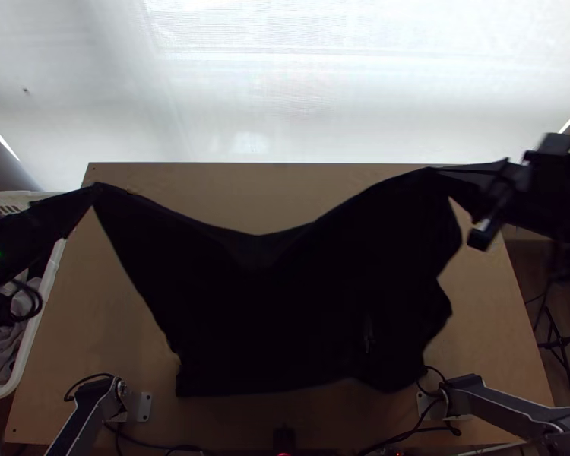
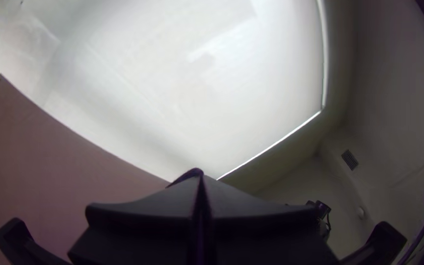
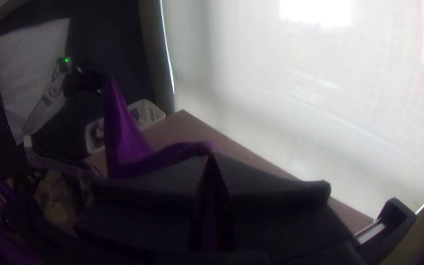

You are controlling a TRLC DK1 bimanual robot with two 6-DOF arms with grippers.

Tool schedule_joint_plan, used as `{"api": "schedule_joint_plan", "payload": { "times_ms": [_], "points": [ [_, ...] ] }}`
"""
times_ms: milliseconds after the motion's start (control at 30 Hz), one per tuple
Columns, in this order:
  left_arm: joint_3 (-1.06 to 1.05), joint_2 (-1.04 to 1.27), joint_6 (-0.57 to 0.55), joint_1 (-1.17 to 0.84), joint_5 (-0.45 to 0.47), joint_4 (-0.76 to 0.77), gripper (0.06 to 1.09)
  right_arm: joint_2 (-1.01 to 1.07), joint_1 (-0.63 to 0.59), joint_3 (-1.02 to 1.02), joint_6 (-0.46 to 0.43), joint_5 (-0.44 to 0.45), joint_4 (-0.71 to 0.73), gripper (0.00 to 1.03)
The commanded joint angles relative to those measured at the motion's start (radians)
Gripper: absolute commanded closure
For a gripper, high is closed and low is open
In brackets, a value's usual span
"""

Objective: Fold the t-shirt

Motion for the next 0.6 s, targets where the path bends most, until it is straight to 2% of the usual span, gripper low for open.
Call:
{"api": "schedule_joint_plan", "payload": {
  "times_ms": [0,133,300,467,567],
  "points": [
    [-0.207,0.159,0.106,-0.002,-0.042,0.061,1.05,0.066,-0.041,-0.273,-0.077,-0.008,0.112,1.00],
    [-0.240,0.286,0.107,-0.022,-0.091,0.195,1.05,0.122,-0.061,-0.385,-0.137,-0.008,0.252,1.00],
    [-0.156,0.533,0.109,-0.043,-0.149,0.287,1.05,0.301,-0.088,-0.355,-0.169,-0.008,0.325,1.00],
    [0.056,0.728,0.107,-0.057,-0.204,0.270,1.05,0.438,-0.105,-0.179,-0.169,-0.008,0.337,1.00],
    [0.235,0.774,0.089,-0.060,-0.210,0.198,1.05,0.493,-0.116,0.013,-0.118,0.009,0.336,1.00]
  ]
}}
